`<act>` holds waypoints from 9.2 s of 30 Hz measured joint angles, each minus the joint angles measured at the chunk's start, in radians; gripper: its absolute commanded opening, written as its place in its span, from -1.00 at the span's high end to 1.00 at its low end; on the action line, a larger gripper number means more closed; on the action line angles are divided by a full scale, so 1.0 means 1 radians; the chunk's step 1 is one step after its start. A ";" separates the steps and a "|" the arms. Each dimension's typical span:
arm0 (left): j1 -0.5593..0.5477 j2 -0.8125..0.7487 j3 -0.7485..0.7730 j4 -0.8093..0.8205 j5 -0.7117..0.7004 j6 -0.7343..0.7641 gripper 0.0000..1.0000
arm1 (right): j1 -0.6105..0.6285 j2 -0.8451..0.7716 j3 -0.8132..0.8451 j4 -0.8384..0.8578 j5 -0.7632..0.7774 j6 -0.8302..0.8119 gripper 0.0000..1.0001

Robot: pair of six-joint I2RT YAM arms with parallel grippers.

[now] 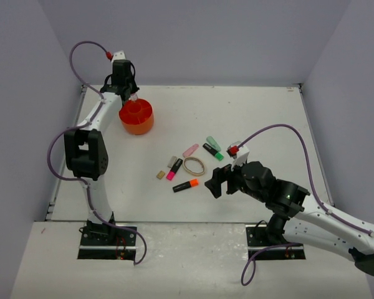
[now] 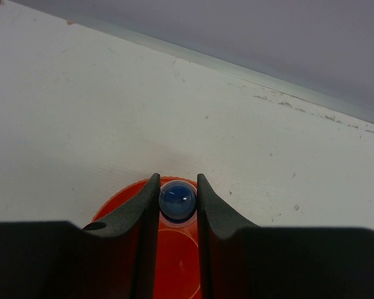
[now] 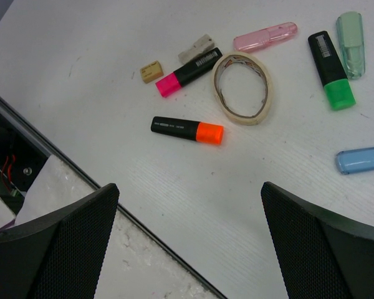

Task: Sort the stationery into containers
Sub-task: Place the stationery in the storage box, then pick up the stationery from the center of the board, then place the stationery in the storage box, then pick up the pen from the center of the board.

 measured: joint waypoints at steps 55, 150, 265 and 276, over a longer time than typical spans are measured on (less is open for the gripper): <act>0.105 -0.209 -0.279 0.018 0.010 -0.134 -1.00 | 0.000 0.058 -0.044 0.011 -0.052 0.027 -0.98; -0.315 -0.897 -0.959 0.348 0.663 -0.270 0.22 | -0.167 0.632 0.483 0.005 -0.118 0.042 1.00; -0.159 -0.199 0.023 -0.177 -0.299 -0.265 -1.00 | -0.367 0.502 0.246 -0.065 -0.044 0.040 -0.92; -0.218 -0.987 -0.554 -0.066 -0.004 -0.246 -1.00 | -0.499 0.872 0.362 -0.081 -0.193 -0.053 -0.41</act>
